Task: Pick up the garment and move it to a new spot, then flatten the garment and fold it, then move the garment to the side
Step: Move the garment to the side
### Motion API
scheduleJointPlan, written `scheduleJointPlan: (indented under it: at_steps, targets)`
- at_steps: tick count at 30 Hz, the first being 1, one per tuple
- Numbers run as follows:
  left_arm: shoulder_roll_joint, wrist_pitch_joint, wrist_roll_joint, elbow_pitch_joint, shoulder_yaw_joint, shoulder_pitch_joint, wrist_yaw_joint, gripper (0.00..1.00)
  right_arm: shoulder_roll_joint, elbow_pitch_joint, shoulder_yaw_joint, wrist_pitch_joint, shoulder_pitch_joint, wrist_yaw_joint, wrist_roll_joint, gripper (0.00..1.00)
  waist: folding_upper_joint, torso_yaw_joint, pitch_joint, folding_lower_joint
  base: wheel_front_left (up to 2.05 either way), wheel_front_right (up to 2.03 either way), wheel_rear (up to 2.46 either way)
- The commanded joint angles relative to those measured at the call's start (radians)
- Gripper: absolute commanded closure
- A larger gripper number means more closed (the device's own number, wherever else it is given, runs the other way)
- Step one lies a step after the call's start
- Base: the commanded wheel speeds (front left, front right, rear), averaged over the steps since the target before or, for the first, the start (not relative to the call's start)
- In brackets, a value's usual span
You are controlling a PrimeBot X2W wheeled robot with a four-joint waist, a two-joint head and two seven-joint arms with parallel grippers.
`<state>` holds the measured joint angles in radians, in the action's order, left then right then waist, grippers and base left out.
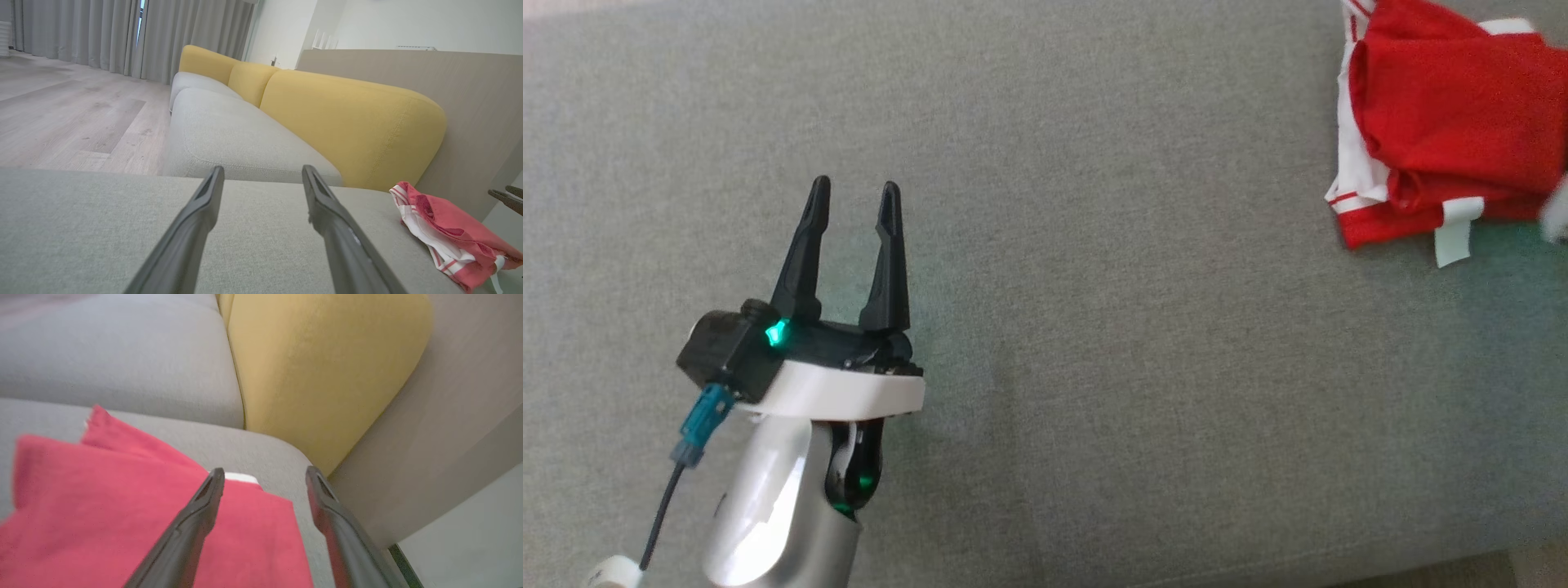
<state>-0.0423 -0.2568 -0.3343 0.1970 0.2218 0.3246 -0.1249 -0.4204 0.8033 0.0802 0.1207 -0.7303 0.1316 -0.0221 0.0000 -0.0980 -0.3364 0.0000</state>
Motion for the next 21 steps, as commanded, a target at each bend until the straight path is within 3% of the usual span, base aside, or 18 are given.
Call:
scheduleJointPlan:
  at_steps: [1,4,14,21]
  targets:
    - [-0.008,-0.005,0.005,-0.028,-0.037,0.02,-0.006,0.0,0.019,-0.064,-0.01,0.026,-0.014,-0.001,0.0,0.0,0.0,-0.005,0.021,0.0,0.0,0.0,0.0]
    - [-0.008,-0.005,-0.002,-0.034,-0.048,0.004,-0.006,0.0,0.106,-0.162,-0.032,0.059,0.028,-0.001,0.036,0.0,0.0,-0.005,0.065,0.0,0.0,0.0,0.0]
    - [-0.008,-0.005,-0.021,-0.054,-0.097,-0.066,-0.006,0.0,0.294,-0.395,-0.06,0.105,0.219,-0.001,0.132,0.0,0.0,0.02,0.159,0.0,0.0,0.0,0.0]
    - [-0.008,-0.005,-0.02,-0.057,-0.122,-0.149,0.01,0.0,0.365,-0.471,-0.069,0.133,0.395,-0.001,0.182,0.0,0.0,0.04,0.218,0.0,0.0,0.0,0.0]
